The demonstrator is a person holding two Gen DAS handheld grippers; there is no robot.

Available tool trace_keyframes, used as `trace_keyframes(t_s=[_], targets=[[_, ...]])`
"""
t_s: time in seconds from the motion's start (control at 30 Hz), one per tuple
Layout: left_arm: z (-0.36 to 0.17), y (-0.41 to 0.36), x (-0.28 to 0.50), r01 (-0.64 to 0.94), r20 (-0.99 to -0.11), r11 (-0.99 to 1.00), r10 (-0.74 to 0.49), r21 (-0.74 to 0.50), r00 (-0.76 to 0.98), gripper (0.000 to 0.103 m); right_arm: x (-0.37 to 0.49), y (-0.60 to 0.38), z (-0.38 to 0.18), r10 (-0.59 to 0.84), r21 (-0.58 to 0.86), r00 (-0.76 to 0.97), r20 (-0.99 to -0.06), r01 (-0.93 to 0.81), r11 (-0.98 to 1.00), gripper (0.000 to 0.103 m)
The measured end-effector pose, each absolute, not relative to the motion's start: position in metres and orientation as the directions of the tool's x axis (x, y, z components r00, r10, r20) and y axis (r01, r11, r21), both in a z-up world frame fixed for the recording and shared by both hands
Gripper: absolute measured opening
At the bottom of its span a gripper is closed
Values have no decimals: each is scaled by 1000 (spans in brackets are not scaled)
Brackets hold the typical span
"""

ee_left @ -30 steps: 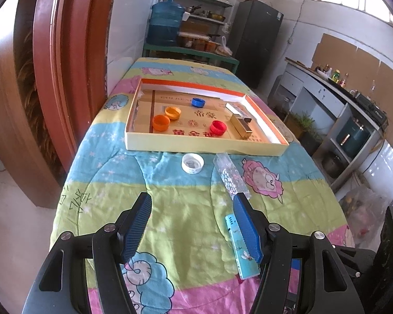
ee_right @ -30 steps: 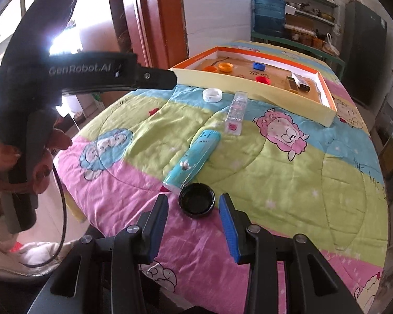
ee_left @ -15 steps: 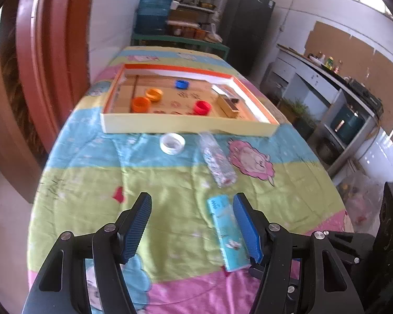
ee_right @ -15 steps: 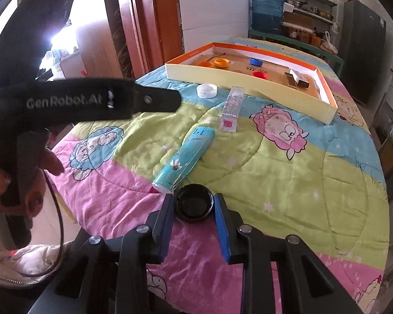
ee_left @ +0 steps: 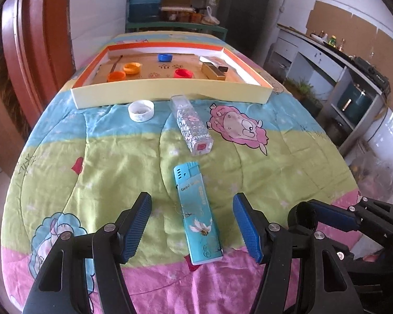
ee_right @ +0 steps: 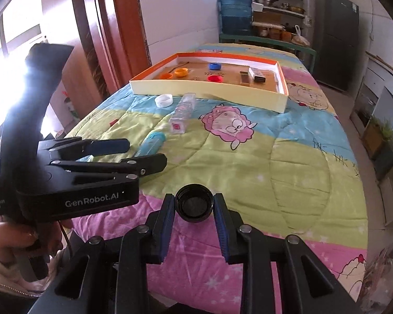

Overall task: Organize rigid objects
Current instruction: 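Grasp the blue lighter with the left tool while the right tool grasps the black cap, then carry the blue lighter and black cap over the cardboard box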

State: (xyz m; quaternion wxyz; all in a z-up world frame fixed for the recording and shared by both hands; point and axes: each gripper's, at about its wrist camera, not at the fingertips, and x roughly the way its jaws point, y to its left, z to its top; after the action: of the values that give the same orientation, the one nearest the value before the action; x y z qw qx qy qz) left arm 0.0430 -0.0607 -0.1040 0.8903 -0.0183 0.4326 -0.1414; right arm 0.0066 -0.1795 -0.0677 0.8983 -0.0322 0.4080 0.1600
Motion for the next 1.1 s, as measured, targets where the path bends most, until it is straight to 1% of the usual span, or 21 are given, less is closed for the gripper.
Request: trace_keyframes(t_s=[0.13, 0.2, 0.23, 0.3, 0.33, 0.37, 0.4, 0.53, 1.1], targets=[[-105, -58, 40, 230, -760, 961, -262, -151, 595, 64, 6, -178, -68, 271, 81, 618, -738, -318, 945, 30], [-105, -59, 38, 211, -762, 971, -218, -109, 609, 49, 5, -176, -68, 275, 83, 620, -735, -320, 944, 30], [-105, -59, 38, 206, -762, 974, -203, -93, 615, 47, 6, -175, -69, 276, 84, 620, -735, -321, 943, 30], [-105, -56, 38, 201, -759, 976, -197, -90, 620, 37, 6, -174, -70, 278, 88, 618, -735, -320, 943, 30], [-105, -54, 38, 198, -758, 976, -196, -91, 622, 34, 7, -174, -70, 280, 91, 617, -735, -319, 943, 30], [-105, -52, 38, 195, -757, 976, -199, -97, 623, 28, 7, -174, -70, 279, 91, 617, -736, -318, 944, 30], [-105, -50, 38, 193, -756, 976, -203, -104, 623, 24, 7, -174, -71, 277, 91, 617, -737, -316, 944, 30], [-104, -43, 39, 192, -751, 971, -232, -141, 618, 23, 9, -175, -69, 275, 93, 622, -733, -308, 947, 30], [-84, -34, 45, 181, -725, 973, -227, -142, 651, 23, 30, -163, -54, 301, 102, 631, -715, -333, 937, 30]])
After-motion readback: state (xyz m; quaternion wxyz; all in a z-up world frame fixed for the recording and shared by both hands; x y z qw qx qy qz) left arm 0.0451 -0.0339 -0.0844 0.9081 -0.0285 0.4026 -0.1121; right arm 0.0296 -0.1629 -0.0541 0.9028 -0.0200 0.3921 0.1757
